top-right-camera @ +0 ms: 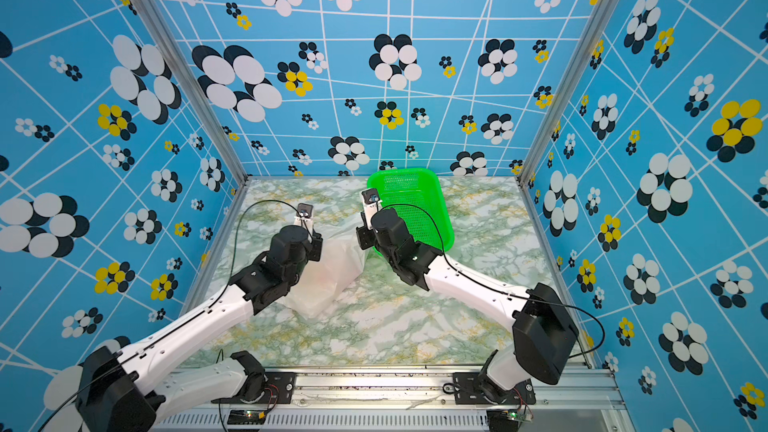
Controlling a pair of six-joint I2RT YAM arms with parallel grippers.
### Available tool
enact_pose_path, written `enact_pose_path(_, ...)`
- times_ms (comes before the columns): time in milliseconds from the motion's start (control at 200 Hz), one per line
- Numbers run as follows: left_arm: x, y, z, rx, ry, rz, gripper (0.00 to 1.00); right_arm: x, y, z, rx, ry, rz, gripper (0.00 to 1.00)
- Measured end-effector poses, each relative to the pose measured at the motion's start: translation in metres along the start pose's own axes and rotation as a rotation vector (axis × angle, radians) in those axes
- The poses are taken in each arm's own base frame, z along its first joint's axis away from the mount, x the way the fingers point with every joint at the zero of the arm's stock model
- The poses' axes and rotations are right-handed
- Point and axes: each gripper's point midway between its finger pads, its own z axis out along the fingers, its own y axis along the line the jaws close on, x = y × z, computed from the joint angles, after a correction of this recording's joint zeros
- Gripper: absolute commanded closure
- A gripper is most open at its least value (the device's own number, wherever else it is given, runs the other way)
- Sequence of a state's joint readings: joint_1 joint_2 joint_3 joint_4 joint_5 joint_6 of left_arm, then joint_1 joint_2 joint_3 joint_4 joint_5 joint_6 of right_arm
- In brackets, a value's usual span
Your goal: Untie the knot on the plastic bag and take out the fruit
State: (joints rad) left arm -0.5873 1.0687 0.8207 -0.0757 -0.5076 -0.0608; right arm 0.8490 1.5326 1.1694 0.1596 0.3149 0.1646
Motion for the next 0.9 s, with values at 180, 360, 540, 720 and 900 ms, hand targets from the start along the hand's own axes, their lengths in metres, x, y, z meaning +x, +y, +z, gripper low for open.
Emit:
enact_pose_path(180, -0.019, 0.038, -0.006, 0.015, -0.055, -0.155, 1.0, -0.017, -0.009, 0.032, 0.012, 0.013, 0.096, 1.0)
enact_pose_path(360, -0.043, 0.07, 0.002, 0.053, -0.068, -0.277, 1.0, -0.066, 0.0, 0.083, 0.012, -0.004, 0.168, 1.0)
enact_pose_path(540, -0.125, 0.099, -0.018, 0.135, -0.2, -0.349, 1.0, -0.137, 0.01, 0.116, 0.012, -0.083, 0.215, 1.0)
enact_pose_path(720, -0.185, 0.123, -0.059, 0.167, -0.333, -0.361, 1.0, -0.192, 0.008, 0.117, 0.002, -0.202, 0.274, 1.0)
enact_pose_path(900, -0.182, 0.119, -0.081, 0.21, -0.365, -0.348, 1.0, -0.181, 0.005, 0.121, 0.012, -0.175, 0.313, 1.0)
